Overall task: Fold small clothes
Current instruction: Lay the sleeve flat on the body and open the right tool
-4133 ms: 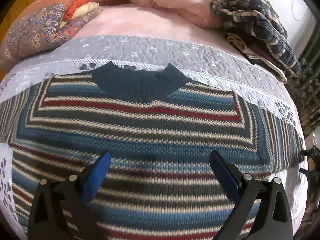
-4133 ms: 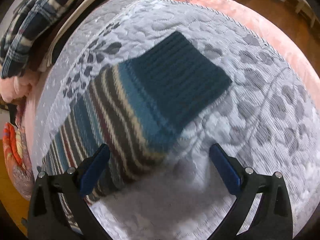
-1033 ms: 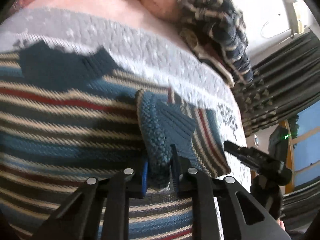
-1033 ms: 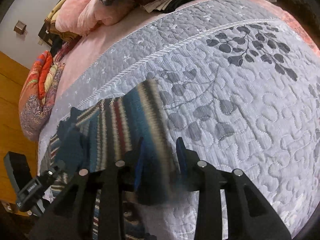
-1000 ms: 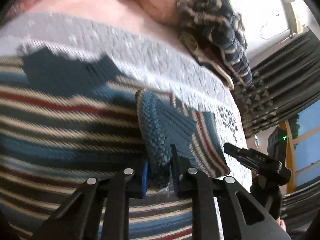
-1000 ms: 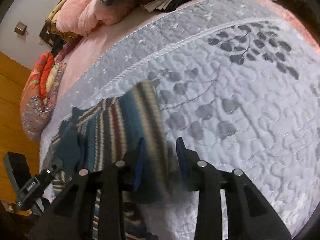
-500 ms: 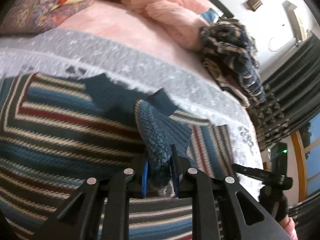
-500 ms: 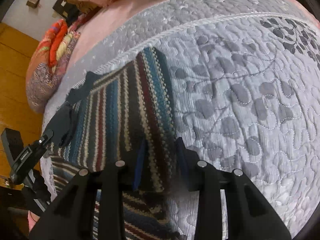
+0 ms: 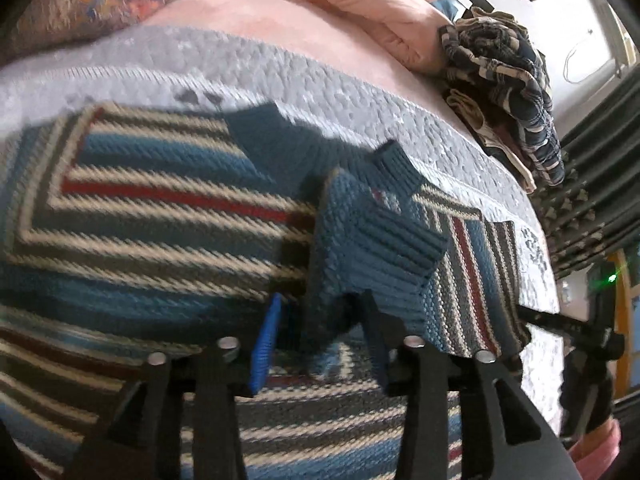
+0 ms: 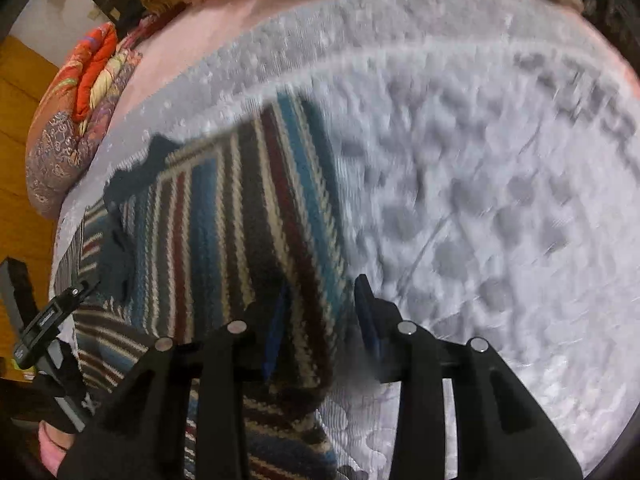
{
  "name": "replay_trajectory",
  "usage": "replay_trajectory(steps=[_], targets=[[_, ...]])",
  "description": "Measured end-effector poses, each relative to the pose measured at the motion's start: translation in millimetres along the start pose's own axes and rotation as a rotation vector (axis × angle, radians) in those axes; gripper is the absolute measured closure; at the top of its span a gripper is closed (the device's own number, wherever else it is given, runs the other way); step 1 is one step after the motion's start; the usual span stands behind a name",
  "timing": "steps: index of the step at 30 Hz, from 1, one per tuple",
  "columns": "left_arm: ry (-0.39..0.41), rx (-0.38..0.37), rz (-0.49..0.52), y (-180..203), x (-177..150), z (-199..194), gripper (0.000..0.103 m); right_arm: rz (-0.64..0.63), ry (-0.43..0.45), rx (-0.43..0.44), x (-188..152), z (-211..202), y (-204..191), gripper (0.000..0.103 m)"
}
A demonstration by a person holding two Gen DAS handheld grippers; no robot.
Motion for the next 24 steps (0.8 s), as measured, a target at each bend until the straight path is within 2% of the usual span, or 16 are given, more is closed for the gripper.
replay_trajectory(steps=[3,4,6,9,12,15,16,18,20,22,24], targets=[[0.077,0.064,0.072,6,13,-24,0.051,-0.003,0.054,0.031,16,-22,-14,0.068],[0.087,0.087,0.103,13,15,-28,0.05,-0.002,0.05,0.055,17,-24,-20,0.068],[0.097,0.082,0.158,35,14,-31,0.045,-0.011,0.029,0.122,17,-23,-37,0.068],[0.061,0.04,0.253,77,0,-22,0.036,-0.042,-0.021,0.141,10,-11,-57,0.068],[0.029,0.086,0.339,105,-15,3,0.035,-0.059,-0.043,0.121,4,0,-61,0.068],[-0.036,0.122,0.334,107,-26,32,0.035,-0.045,-0.057,0.127,0,7,-57,0.067],[-0.053,0.134,0.326,103,-28,41,0.037,-0.037,-0.06,0.135,0,9,-55,0.066],[-0.055,0.169,0.331,96,-31,50,0.046,-0.034,-0.059,0.133,-2,11,-52,0.064],[-0.037,0.189,0.355,89,-31,50,0.059,-0.032,-0.06,0.129,-4,13,-49,0.064],[-0.034,0.195,0.332,83,-29,48,0.074,-0.029,-0.061,0.129,-6,14,-45,0.064],[-0.045,0.126,0.269,76,-25,44,0.079,-0.024,-0.059,0.13,-6,14,-44,0.064]])
Point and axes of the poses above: each gripper's, at about its wrist camera, not at the fingertips, and z roughly the way its jaws point, y to its right, x to its top, the point moved 7 cm from there along z, roughly the way its jaws point, and after that the axes turned 3 degrees about -z, right-handed, at the moved point
